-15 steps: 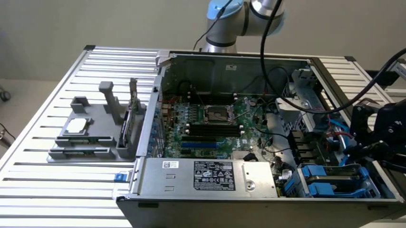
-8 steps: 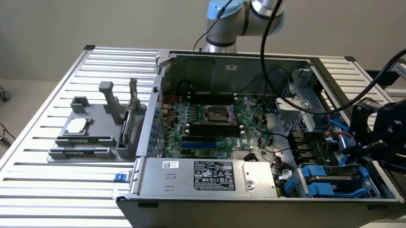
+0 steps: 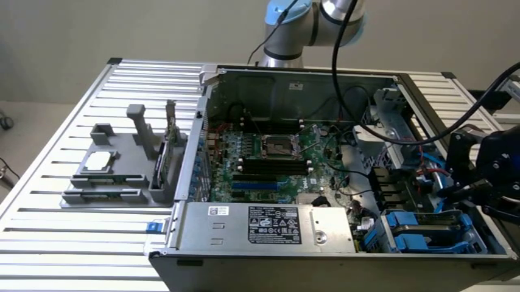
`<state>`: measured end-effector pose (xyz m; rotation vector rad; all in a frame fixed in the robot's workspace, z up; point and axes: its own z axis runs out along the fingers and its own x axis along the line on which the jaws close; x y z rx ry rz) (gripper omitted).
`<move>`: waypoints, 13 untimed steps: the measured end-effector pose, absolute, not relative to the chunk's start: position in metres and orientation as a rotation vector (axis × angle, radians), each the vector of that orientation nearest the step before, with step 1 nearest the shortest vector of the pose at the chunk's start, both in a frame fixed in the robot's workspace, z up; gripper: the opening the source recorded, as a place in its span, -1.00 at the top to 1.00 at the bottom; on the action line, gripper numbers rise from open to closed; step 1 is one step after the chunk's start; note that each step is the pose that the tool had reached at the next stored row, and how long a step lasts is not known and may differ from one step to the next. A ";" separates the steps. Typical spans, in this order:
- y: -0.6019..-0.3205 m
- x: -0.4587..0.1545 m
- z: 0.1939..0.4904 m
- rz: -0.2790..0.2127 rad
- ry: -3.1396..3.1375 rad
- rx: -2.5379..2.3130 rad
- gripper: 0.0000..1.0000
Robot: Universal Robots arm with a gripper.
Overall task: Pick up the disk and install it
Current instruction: 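Insert the first disk wire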
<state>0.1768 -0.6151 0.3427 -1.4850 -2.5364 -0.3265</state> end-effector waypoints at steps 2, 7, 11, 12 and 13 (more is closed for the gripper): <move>-0.615 0.176 0.343 -0.330 -2.522 -1.514 0.67; -0.615 0.174 0.343 -0.337 -2.488 -1.577 0.67; -0.615 0.170 0.343 -0.338 -2.482 -1.589 0.67; -0.615 0.169 0.343 -0.337 -2.482 -1.591 0.67; -0.615 0.169 0.343 -0.336 -2.481 -1.594 0.67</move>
